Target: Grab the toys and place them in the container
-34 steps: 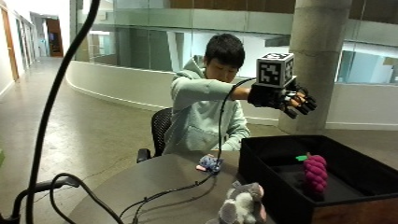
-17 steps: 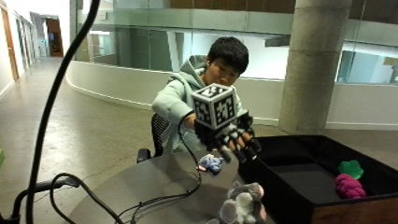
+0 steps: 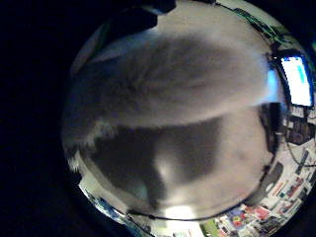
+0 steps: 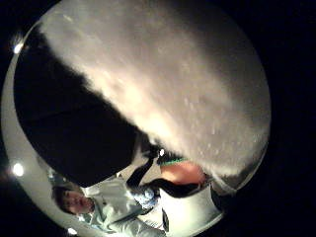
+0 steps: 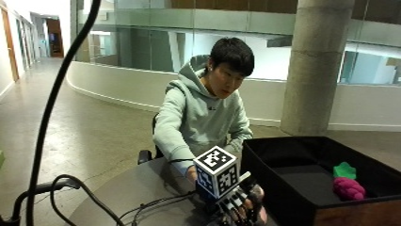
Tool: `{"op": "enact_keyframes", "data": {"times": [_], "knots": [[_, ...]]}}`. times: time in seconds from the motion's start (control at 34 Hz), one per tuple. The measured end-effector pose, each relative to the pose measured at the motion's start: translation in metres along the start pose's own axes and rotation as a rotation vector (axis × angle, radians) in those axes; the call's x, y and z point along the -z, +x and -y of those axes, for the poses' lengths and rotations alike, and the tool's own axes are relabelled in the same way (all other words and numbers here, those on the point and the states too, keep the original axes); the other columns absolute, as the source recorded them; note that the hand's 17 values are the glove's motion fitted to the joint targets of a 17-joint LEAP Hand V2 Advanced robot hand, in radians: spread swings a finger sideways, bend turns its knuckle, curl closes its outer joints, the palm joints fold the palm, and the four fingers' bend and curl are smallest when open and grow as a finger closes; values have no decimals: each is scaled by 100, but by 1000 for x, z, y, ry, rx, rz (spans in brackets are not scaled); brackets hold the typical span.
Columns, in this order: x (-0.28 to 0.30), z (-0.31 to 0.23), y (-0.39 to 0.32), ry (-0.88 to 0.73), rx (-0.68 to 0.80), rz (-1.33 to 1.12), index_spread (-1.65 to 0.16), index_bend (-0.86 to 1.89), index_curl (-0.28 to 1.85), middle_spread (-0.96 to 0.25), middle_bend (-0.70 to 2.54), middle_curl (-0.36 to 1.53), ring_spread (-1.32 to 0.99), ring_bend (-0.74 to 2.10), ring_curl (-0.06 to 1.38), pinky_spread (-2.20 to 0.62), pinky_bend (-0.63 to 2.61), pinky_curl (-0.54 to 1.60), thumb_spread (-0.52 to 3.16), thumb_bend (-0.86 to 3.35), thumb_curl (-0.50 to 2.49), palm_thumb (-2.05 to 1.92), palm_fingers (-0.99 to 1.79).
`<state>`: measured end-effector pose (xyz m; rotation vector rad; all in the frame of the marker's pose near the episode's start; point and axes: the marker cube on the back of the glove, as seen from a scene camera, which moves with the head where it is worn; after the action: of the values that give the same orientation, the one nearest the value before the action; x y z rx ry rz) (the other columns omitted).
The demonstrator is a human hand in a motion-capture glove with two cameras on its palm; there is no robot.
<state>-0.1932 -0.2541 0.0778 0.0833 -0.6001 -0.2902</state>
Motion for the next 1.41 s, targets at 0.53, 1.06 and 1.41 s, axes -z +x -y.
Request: {"op": "enact_keyframes", "data": {"times": [0.53, 1.06, 1.41], "knots": [[22, -66, -10, 35, -119, -36, -17, 76, 71, -10, 96, 66, -25, 109, 50, -28, 78, 43, 79, 20, 58, 60, 138], [212, -77, -207, 375, 84, -127, -18, 96, 88, -14, 118, 75, -26, 125, 57, -32, 95, 53, 72, 11, 72, 52, 118], [187, -26, -285, 299, 129, -36, -19, 60, 91, -12, 87, 69, -22, 106, 58, -23, 99, 62, 95, -12, 63, 16, -28]]}}
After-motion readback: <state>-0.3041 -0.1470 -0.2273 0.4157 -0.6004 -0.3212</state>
